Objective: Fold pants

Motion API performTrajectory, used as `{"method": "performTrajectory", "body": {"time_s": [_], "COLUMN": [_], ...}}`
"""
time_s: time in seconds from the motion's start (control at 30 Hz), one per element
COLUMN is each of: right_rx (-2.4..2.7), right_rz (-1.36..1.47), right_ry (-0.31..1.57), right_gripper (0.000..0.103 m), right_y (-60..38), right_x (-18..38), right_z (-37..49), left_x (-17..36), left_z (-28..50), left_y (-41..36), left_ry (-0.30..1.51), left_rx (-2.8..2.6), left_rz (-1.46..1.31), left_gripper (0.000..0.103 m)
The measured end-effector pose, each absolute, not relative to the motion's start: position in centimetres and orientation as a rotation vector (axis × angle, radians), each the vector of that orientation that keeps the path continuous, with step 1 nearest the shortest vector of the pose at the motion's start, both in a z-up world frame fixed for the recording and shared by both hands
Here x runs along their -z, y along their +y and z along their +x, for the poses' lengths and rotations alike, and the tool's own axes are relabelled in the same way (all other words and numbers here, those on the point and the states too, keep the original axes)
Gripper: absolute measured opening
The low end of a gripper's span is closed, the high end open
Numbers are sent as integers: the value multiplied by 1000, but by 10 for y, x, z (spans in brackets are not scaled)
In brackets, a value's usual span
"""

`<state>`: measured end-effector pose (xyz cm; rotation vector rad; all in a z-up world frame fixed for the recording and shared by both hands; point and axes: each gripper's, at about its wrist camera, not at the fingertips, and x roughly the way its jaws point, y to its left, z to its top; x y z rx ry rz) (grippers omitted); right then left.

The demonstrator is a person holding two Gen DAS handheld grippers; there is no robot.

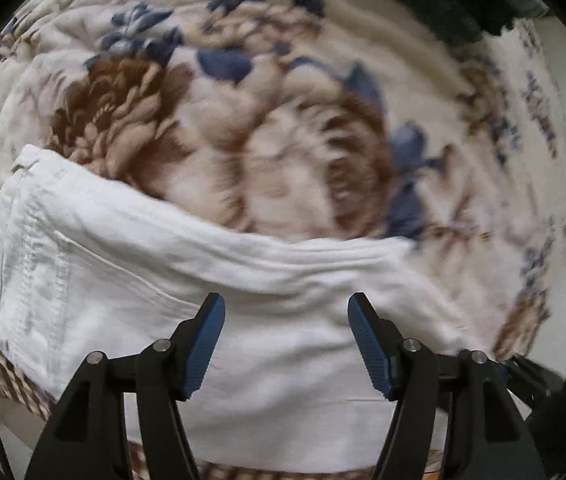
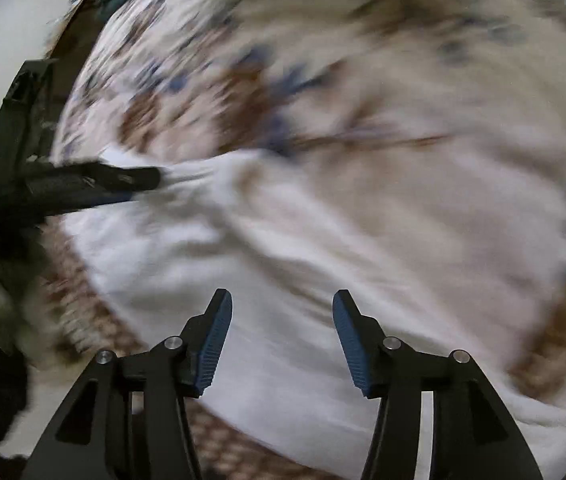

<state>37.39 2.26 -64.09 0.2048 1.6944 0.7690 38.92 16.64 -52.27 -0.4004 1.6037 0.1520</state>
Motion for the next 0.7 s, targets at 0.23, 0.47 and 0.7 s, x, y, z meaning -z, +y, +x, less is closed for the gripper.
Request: {"method": "performTrajectory", "body": {"time_s": [0.23, 0.47, 0.7], "right_rx": [-404, -461, -296], "right_rz": [470, 633, 611], "right_ry": [1792, 1734, 1723], "right_gripper": [8, 11, 10], "right_y": [17, 35, 50], "right_x": [717, 669, 703], "right_z": [409, 398, 418], "left_x": [556, 542, 524], "left_z": [378, 383, 395], "left_y": [195, 216, 226], "left_ry": [1642, 1645, 1558], "left_rx": [-107, -50, -80], "left_rz": [-368, -389, -285], "left_gripper": [62, 62, 62]}}
